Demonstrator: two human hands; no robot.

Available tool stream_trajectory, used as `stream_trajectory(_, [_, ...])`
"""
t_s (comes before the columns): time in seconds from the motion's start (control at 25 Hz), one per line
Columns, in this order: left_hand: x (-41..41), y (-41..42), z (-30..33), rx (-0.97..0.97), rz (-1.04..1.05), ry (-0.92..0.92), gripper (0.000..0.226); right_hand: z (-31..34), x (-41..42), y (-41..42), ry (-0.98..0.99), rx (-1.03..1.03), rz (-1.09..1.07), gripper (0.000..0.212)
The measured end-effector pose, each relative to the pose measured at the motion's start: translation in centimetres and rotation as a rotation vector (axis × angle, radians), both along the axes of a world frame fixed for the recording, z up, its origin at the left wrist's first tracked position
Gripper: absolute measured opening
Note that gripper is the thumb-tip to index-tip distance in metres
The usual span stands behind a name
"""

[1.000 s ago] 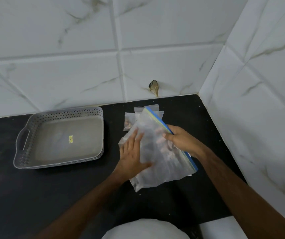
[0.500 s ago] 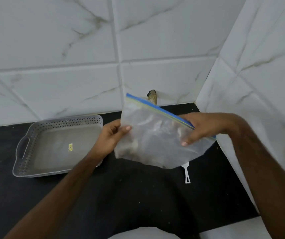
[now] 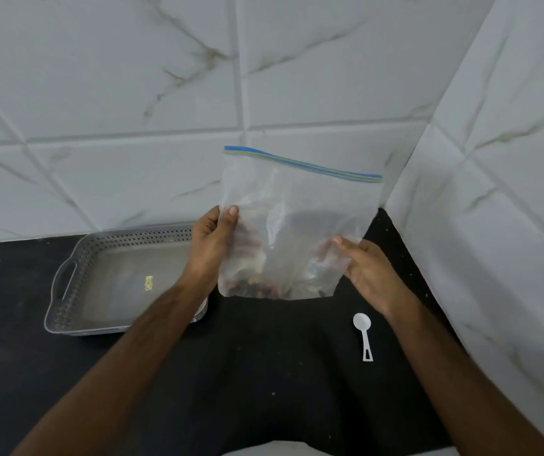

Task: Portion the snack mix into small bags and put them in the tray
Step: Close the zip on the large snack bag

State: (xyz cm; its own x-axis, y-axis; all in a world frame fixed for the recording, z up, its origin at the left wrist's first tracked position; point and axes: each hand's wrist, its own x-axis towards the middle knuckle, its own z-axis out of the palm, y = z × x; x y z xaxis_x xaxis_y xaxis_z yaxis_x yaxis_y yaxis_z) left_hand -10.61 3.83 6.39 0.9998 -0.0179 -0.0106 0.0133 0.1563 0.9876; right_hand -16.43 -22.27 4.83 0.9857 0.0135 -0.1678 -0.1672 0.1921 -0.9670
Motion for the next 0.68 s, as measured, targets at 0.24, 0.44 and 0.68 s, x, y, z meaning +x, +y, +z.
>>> stream_trajectory(0.24, [2.2,2.3,-3.6,0.160,0.096,0.259,0.020,-1.3,1.3,1.5,0.177,-0.251,-0.363,0.028])
stream_trajectory(0.44, [1.0,3.1,-5.0,0.232,0.096,0.246,0.043,-2.5,0.7,2.3,0.242,-0.284,-0.333,0.027])
stream_trajectory(0.68, [0.2,4.5,-5.4,1.070,-0.314,0.041,0.084,-1.1,0.5,0.1,0.123,-0.577,0.091,0.075])
